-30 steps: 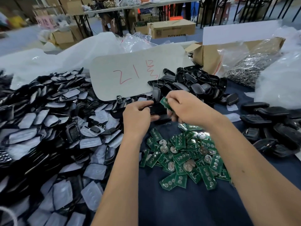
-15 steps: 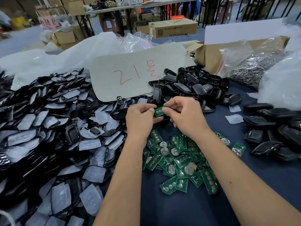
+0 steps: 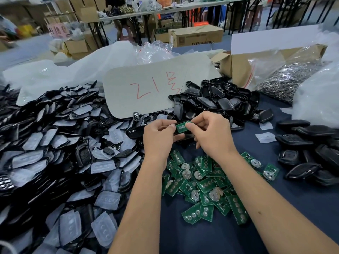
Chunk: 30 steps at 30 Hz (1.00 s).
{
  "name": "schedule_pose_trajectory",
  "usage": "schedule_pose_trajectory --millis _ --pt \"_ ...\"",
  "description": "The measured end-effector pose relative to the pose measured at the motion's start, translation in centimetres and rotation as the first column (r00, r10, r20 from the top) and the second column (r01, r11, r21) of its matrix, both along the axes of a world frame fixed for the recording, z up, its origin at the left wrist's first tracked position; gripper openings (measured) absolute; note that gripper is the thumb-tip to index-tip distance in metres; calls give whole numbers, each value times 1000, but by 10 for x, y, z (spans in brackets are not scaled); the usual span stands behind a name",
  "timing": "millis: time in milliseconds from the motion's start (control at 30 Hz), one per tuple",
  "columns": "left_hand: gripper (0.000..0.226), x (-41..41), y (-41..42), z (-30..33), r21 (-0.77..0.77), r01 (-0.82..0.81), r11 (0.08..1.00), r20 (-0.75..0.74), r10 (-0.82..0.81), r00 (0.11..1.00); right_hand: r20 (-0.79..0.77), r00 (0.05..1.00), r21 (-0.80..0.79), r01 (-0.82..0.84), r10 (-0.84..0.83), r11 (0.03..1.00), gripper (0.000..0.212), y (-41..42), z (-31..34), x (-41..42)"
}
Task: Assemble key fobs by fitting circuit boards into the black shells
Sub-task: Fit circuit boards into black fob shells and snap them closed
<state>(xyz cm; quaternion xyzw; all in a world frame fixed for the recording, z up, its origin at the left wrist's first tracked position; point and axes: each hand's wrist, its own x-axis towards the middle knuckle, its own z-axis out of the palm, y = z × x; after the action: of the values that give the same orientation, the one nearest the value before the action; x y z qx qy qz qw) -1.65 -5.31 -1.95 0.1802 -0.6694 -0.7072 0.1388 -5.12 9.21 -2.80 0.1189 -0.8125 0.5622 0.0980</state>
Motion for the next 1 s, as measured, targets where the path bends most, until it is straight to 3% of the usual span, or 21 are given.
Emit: schedule_pose_trajectory --millis 533,733,1000 --pt "19 3 -6 -5 -6 31 999 -66 -32 997 25 998 1 -56 56 998 19 0 1 -1" --pt "17 4 -3 -2 21 76 997 -68 -74 995 -19 999 52 44 -43 998 18 -3 2 2" --pt "20 7 -6 2 89 88 992 -42 -84 996 6 996 107 92 -93 990 36 1 5 2"
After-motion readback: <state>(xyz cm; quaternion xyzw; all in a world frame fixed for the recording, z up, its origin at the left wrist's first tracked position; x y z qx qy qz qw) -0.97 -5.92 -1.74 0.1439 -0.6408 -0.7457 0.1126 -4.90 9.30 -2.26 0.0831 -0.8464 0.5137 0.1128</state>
